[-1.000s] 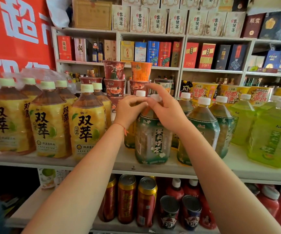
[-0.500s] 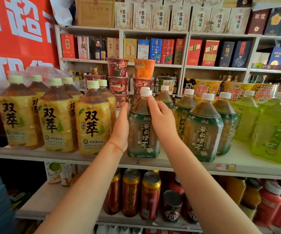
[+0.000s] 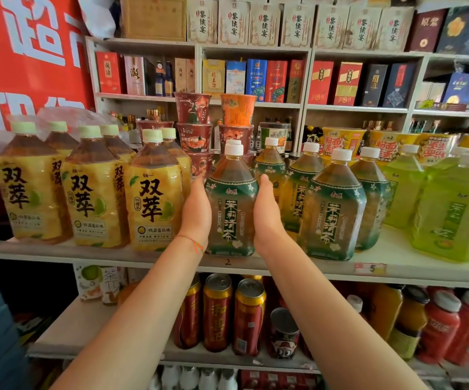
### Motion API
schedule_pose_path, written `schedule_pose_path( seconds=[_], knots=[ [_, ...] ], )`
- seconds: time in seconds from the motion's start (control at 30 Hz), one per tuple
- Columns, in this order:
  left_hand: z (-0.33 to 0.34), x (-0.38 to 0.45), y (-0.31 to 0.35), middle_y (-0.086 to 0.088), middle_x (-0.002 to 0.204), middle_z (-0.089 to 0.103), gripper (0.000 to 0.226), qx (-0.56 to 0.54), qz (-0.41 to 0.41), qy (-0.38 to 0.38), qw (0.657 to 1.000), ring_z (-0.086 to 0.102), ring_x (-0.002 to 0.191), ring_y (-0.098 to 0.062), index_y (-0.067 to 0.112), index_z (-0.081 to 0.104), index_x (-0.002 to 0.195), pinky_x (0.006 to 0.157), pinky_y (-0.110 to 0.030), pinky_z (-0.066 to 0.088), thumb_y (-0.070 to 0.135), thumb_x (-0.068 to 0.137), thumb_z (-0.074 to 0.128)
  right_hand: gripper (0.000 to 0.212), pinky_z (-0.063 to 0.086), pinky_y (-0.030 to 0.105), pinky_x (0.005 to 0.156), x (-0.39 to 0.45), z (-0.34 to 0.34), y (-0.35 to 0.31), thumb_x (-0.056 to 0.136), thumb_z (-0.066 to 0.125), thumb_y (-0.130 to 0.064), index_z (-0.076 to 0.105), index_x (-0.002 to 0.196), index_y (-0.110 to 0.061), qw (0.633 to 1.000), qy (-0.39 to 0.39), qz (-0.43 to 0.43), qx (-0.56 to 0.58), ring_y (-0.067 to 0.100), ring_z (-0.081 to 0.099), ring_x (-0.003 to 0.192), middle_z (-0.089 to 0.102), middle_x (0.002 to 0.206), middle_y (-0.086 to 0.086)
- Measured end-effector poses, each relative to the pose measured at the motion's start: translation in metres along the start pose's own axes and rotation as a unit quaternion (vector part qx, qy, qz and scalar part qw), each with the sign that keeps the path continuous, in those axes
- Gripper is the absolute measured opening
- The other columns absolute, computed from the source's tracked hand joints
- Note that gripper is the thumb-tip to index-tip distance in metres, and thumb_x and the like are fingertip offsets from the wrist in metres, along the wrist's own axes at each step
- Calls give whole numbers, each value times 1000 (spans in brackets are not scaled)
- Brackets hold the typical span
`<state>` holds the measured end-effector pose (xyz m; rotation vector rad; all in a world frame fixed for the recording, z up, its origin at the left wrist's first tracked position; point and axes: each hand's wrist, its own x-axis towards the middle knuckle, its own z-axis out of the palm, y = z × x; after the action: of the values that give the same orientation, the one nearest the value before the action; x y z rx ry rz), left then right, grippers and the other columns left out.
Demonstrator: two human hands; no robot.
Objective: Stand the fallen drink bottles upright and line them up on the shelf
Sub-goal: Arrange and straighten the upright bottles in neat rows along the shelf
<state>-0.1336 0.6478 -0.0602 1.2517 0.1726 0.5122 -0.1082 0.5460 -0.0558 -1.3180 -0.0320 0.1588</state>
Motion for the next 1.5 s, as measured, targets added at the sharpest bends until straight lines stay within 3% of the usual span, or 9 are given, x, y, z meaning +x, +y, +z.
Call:
schedule_pose_path(
  seconds=[0.13, 0.27, 0.37, 0.47, 0.53, 0.63, 0.8, 1.2, 1.5],
  knots=[
    [9, -15, 0, 4, 141, 58, 58, 106, 107, 59, 987, 49, 132, -15, 28, 58, 137, 117, -42, 33, 55, 94, 30, 42, 52, 29, 86, -14, -12, -7, 105, 35, -45, 61, 125, -18, 970, 50, -178, -156, 8, 62, 97, 67, 106, -1],
    [25, -40, 5, -4, 151, 46, 48, 221, 384, 75, 893, 37, 142, -15, 13, 44, 147, 120, -35, 29, 25, 100, 46, 19, 47, 28, 78, -30, -57, -39, 96, 49, -14, 65, 107, -13, 784, 161, -520, -298, 13, 56, 91, 59, 101, -6],
    [48, -53, 4, -17, 132, 58, 33, 290, 559, 50, 776, 48, 131, -29, -1, 61, 125, 116, -35, 34, 8, 94, 52, 25, 40, 33, 86, -28, -90, -69, 92, 51, -17, 63, 113, -8, 683, 314, -556, -356, 22, 53, 101, 59, 107, 6],
    [74, -63, -5, -12, 111, 64, 24, 300, 569, -43, 765, 57, 111, -24, 2, 69, 107, 103, -25, 40, 9, 92, 51, 30, 45, 45, 93, -16, -116, -83, 99, 51, -34, 56, 117, -10, 740, 292, -382, -471, 28, 56, 105, 60, 109, 8],
    [87, -61, -15, -4, 112, 61, 24, 298, 479, -85, 821, 56, 111, -19, 7, 67, 111, 101, -25, 42, 10, 93, 52, 32, 46, 45, 92, -11, -124, -84, 99, 50, -47, 55, 101, -16, 776, 224, -313, -499, 23, 58, 92, 61, 94, 0],
    [103, -45, -30, 4, 124, 53, 31, 281, 282, -95, 912, 51, 116, -10, 16, 57, 129, 105, -30, 43, 13, 98, 52, 27, 42, 34, 67, -8, -131, -86, 96, 53, -45, 53, 79, -24, 796, 179, -350, -460, 17, 57, 76, 60, 80, -5],
    [127, -12, -48, -9, 115, 64, 29, 196, 84, -82, 974, 60, 95, -16, 22, 53, 128, 84, -40, 53, 20, 99, 51, 26, 36, 28, 51, -8, -152, -97, 96, 54, -39, 60, 82, -18, 832, 149, -343, -410, 13, 57, 64, 62, 74, -2],
    [162, 9, -71, -5, 151, 44, 93, 330, 123, -32, 935, 45, 136, -26, 16, 30, 152, 105, -40, 41, 53, 81, 77, 19, 32, 18, 45, 2, -207, -113, 94, 58, -33, 53, 81, -21, 813, 174, -362, -421, 4, 51, 62, 57, 75, -7],
    [175, 7, -71, -5, 138, 59, 52, 379, 113, -114, 911, 54, 130, -26, 20, 38, 149, 102, -37, 44, 17, 101, 58, 21, 31, 24, 48, 16, -221, -120, 89, 61, -33, 50, 74, -23, 813, 178, -352, -428, 6, 48, 62, 55, 73, -7]
  ],
)
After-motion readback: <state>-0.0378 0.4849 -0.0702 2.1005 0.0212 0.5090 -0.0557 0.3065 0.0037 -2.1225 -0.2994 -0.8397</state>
